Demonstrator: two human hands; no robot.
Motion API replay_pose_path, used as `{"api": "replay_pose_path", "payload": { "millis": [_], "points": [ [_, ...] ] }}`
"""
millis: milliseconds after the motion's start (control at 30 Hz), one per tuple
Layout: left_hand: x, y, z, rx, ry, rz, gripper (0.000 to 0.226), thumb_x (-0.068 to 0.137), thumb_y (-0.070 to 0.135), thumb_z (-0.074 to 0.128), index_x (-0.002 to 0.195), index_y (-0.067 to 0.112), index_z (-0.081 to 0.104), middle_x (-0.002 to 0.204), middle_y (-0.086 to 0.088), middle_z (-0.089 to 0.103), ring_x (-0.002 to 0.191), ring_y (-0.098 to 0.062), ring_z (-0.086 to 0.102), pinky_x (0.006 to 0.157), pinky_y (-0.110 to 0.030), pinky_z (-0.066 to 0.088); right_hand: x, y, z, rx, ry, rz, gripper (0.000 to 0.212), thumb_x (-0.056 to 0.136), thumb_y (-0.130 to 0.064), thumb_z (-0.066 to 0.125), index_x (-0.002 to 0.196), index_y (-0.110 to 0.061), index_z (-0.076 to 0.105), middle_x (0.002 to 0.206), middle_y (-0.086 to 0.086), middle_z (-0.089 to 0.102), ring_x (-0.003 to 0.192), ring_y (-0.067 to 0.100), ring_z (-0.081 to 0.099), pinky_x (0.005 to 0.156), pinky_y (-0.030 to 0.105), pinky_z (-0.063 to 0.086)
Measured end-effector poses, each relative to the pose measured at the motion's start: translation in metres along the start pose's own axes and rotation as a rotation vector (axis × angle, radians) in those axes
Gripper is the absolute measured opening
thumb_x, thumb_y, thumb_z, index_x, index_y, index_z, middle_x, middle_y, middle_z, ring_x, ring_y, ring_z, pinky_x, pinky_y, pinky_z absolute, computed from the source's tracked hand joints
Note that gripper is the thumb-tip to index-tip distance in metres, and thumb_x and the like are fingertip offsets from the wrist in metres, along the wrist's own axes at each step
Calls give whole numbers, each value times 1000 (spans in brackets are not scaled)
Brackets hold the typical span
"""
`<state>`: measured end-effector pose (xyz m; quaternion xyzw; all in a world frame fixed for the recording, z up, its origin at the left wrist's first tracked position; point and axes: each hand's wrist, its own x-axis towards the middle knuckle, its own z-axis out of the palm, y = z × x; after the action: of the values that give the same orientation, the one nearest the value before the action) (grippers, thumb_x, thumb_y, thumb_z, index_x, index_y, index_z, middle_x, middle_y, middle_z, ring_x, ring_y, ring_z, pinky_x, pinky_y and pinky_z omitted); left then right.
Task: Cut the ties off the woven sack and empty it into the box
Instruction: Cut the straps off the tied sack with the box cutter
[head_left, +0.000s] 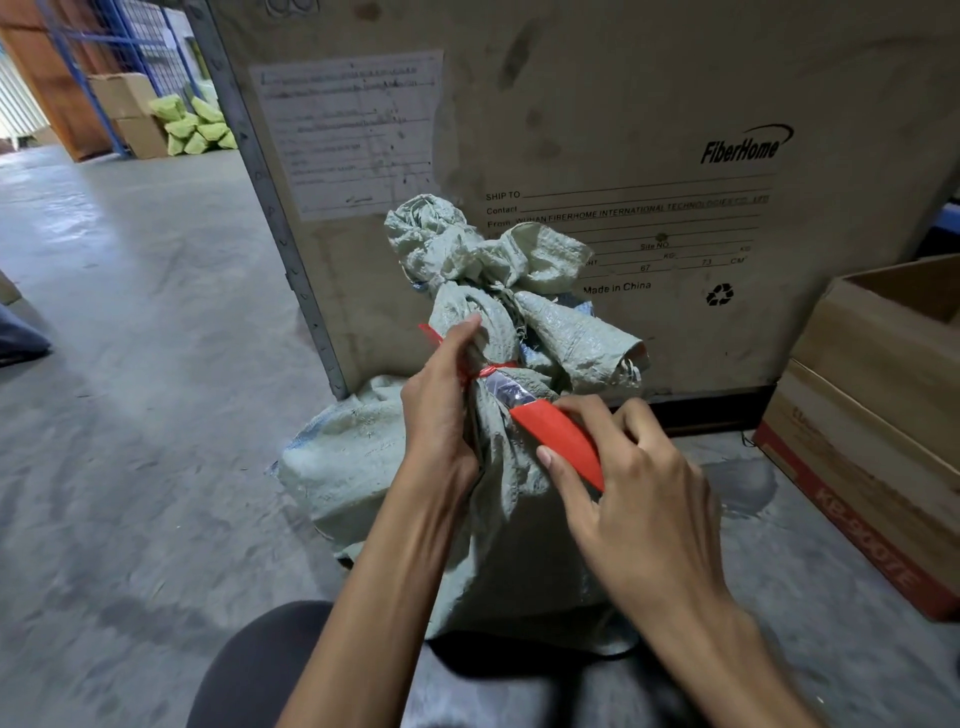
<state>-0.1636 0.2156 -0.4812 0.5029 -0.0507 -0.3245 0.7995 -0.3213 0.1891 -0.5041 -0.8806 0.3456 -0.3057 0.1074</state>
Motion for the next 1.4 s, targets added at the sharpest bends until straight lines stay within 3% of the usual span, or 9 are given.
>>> {"api": "replay_pose_path", "payload": {
  "millis": [133,300,433,567,700,867,1067,1267,1400],
  "points": [
    [1,3,-3,8,7,18,25,85,33,69,68,16,62,46,5,59,33,-8,53,39,-11,42,0,-3,5,3,0,25,37,91,-51,59,124,-35,50,99,-5,53,68,26,67,52,29,40],
    [-1,0,-2,67,43,15,15,82,24,77,80,9,77,68,-6,75,54,-19,68,61,-30,59,-4,-5,12,23,2,8,35,93,-41,61,123,-33,46,101,-8,67,76,27,71,55,32,48],
    [-5,-1,2,8,72,-15,22,81,17,79,96,1,79,93,-19,78,79,-30,73,81,-49,62,-8,-5,19,-50,70,-18,36,87,-34,70,118,-28,55,86,-6,73,58,30,70,41,34,48],
    [-6,-4,3,-11,98,-15,17,78,16,82,87,2,79,96,-21,78,83,-33,73,84,-58,59,-9,-1,24,-41,120,-19,37,87,-33,70,121,-27,56,87,-6,75,57,30,71,41,37,52],
    [-6,-6,2,29,113,-6,13,79,18,81,82,6,78,90,-18,79,82,-33,74,86,-51,60,-10,2,28,56,133,-22,32,93,-37,63,122,-31,52,91,-6,75,68,28,73,48,36,52],
    [0,-12,-3,15,118,-62,19,78,23,82,82,6,75,61,-6,73,57,-22,71,63,-34,60,-10,6,34,153,161,-21,30,94,-37,63,121,-32,50,84,-4,74,69,25,72,49,33,51],
    [9,-42,-18,-32,119,-297,40,82,23,76,115,0,72,104,-19,77,94,-34,76,88,-54,59,24,2,3,512,483,110,26,97,-31,63,113,-20,47,68,-10,59,48,-2,53,42,9,36],
    [4,-55,-9,140,-7,-298,26,79,23,72,99,6,72,82,-15,73,67,-26,70,63,-28,57,40,56,-32,618,255,325,24,87,-40,69,103,-32,53,78,0,72,56,24,70,56,50,58],
    [1,-46,-2,211,-95,-175,33,80,8,76,109,11,61,75,-7,70,55,-14,66,52,-19,53,42,61,-31,699,160,291,18,93,-40,62,110,-35,58,88,-7,73,76,13,71,71,45,59]
  ]
}}
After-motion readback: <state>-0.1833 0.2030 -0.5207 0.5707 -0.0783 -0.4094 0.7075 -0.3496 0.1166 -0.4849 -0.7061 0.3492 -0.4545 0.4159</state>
